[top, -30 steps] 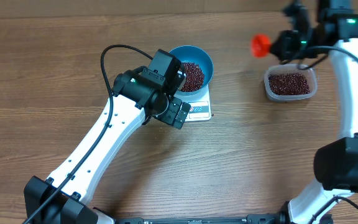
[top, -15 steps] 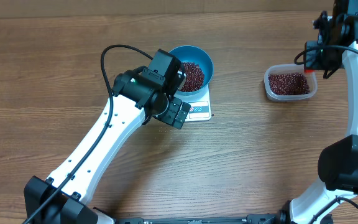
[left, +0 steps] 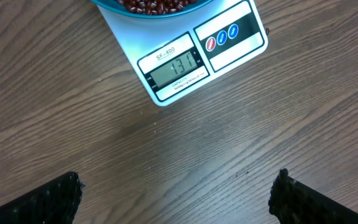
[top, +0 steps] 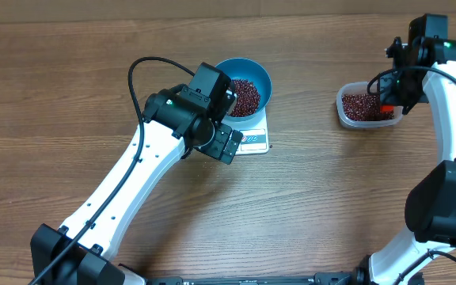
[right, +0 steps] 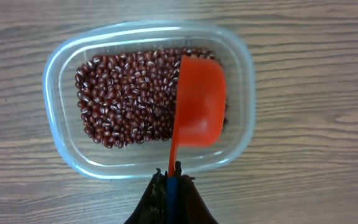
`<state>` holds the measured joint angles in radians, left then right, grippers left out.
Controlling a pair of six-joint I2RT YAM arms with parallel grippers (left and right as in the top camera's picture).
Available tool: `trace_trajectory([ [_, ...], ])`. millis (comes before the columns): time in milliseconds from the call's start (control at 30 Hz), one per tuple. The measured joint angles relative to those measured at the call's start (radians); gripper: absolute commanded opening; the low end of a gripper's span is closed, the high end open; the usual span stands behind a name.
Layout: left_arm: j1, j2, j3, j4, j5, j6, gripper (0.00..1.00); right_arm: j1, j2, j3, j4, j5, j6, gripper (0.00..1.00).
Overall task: Scoop item into bowl and weigh 150g on scale
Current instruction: 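Move the red cup with the right gripper back into the bean tub, then drag the red cup through the beans with the right gripper to scoop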
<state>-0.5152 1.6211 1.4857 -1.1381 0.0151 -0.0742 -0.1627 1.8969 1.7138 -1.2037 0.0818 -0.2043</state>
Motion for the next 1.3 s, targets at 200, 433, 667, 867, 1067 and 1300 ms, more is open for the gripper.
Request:
trace_trajectory([
  [200, 0.0, 0.0, 0.0, 0.0, 0.0, 0.0, 1.0, 0.02, 0.0, -0.061, 0.05, -0.005, -0.006, 0.04],
  [433, 0.0, 0.0, 0.0, 0.0, 0.0, 0.0, 1.0, 0.051, 0.0, -0.089, 0.07, -0.008, -0.009, 0.04],
  [667, 0.0, 0.0, 0.0, 0.0, 0.0, 0.0, 1.0, 0.066, 0.0, -0.089, 0.077, -0.067, -0.01, 0.04],
  [867, 0.0, 0.0, 0.0, 0.0, 0.0, 0.0, 1.0, 0.066, 0.0, -0.089, 0.079, -0.074, -0.01, 0.04],
  [1067, 0.0, 0.0, 0.0, 0.0, 0.0, 0.0, 0.99, 0.066, 0.0, -0.112, 0.092, -0.075, -0.016, 0.04],
  [1300, 0.0, 0.0, 0.0, 0.0, 0.0, 0.0, 1.0, 0.066, 0.0, -0.143, 0.099, -0.122, -0.049, 0.04],
])
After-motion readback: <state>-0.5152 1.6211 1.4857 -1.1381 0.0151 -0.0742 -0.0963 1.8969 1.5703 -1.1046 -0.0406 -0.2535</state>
